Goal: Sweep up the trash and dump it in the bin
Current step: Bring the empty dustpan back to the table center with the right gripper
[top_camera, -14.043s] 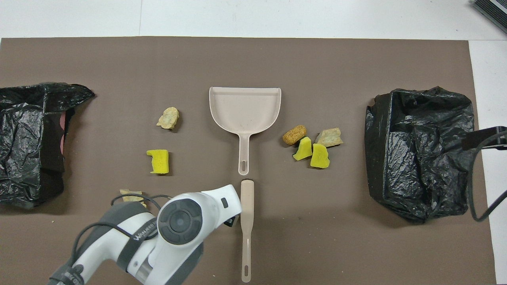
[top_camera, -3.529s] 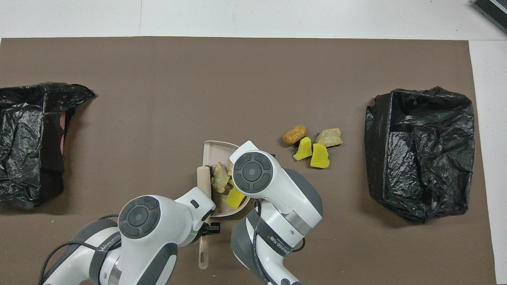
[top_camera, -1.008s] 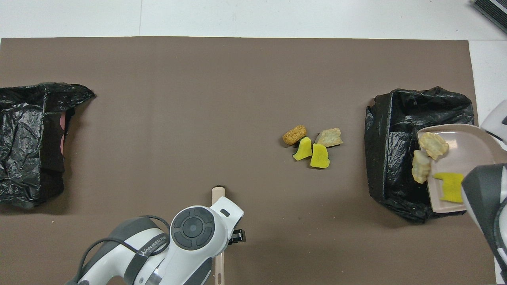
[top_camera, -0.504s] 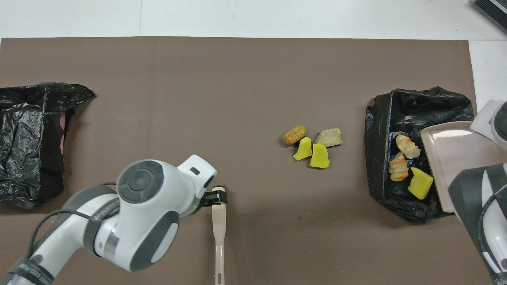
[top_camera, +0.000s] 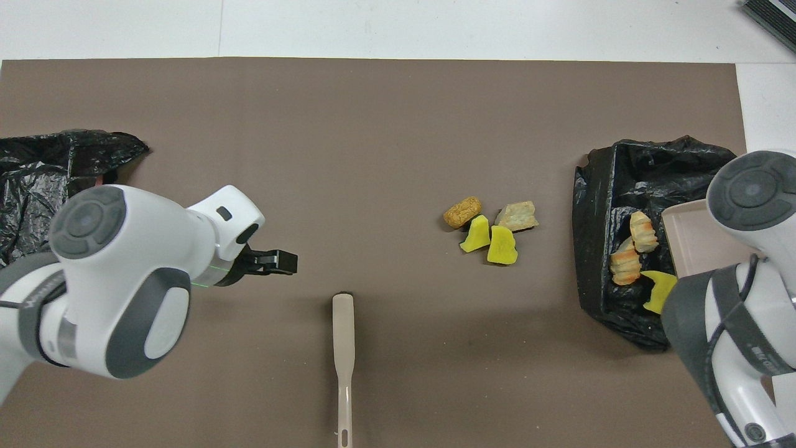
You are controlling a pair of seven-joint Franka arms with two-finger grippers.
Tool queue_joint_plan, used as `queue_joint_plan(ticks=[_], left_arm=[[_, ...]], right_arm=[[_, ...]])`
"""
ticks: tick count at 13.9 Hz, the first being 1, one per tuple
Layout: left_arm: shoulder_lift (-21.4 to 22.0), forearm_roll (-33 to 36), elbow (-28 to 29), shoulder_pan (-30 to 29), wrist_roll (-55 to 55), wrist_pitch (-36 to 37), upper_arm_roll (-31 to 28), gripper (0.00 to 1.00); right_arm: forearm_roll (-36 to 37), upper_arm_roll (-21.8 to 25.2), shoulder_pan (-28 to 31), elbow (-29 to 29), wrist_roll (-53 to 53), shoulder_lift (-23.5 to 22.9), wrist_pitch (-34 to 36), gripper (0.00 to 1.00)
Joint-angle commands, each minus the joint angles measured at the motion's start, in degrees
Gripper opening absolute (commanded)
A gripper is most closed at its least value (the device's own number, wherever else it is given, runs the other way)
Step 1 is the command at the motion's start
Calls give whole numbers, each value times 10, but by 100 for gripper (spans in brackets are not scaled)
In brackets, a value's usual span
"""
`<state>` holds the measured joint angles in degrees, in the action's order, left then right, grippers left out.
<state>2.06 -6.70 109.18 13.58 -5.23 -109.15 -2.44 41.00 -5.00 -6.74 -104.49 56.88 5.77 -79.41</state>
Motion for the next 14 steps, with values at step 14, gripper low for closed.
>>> queue_joint_plan(ticks=[14], left_arm=[[29,54,-83,-84,79,161,-7,100]], right_arm=[[-422,-25,-181,322,-888,-351,-183,0]])
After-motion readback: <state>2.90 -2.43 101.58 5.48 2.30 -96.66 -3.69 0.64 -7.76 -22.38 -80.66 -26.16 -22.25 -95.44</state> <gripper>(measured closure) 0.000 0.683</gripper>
